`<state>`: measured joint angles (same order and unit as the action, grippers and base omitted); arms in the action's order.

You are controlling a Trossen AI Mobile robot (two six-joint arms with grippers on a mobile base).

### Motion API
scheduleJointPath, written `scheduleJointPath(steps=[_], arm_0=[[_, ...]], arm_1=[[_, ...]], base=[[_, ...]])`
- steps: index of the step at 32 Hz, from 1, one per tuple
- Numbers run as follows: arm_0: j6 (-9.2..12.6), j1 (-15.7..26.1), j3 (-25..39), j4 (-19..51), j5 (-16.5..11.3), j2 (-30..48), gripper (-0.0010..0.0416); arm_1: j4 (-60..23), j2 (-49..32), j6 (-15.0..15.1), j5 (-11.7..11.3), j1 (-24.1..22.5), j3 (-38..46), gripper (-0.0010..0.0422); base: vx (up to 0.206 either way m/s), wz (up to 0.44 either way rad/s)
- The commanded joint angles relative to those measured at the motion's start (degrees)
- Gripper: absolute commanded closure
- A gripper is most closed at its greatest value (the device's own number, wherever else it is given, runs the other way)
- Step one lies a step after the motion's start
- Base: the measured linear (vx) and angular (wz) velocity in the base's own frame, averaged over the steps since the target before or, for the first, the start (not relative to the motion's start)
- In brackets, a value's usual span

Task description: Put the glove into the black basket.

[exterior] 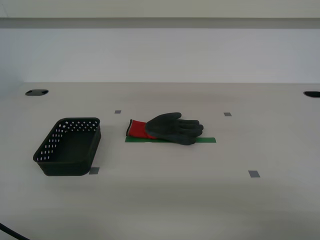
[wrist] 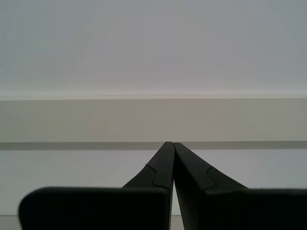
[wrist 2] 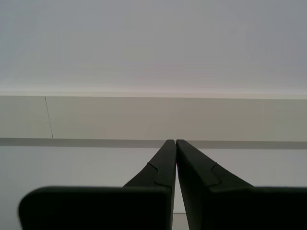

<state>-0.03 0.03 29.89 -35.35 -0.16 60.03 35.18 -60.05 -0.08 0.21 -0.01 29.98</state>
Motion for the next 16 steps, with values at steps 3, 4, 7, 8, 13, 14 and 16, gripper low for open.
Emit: scheduleJointPath(steps=[3, 4, 7, 8, 13, 14, 16], arm_0=[[0.0, 0.0, 0.1, -0.1, 0.0, 0.0, 0.0405], [0.0, 0.0, 0.1, -0.1, 0.0, 0.0, 0.0405], [0.0, 0.0, 0.0, -0.1, 0.0, 0.0, 0.0405], [0.0, 0.0, 0.1, -0.1, 0.0, 0.0, 0.0405], [0.0, 0.0, 0.0, -0.1, 0.0, 0.0, 0.0405], [0.0, 0.0, 0.1, -0.1, 0.0, 0.0, 0.0405], [0.0, 0.0, 0.1, -0.1, 0.0, 0.0, 0.0405]], arm_1=[[0.1, 0.0, -0.1, 0.1, 0.0, 0.0, 0.0412], [0.1, 0.0, -0.1, 0.1, 0.0, 0.0, 0.0412], [0.1, 0.0, -0.1, 0.1, 0.0, 0.0, 0.0412], [0.1, 0.0, -0.1, 0.1, 0.0, 0.0, 0.0412], [0.1, 0.0, -0.1, 0.1, 0.0, 0.0, 0.0412], [0.1, 0.0, -0.1, 0.1, 0.0, 0.0, 0.0412], [0.0, 0.0, -0.1, 0.1, 0.0, 0.0, 0.0412]], base=[[0.000, 0.000], [0.000, 0.000], [0.000, 0.000], [0.000, 0.000], [0.000, 0.000], [0.000, 0.000], [0.000, 0.000]])
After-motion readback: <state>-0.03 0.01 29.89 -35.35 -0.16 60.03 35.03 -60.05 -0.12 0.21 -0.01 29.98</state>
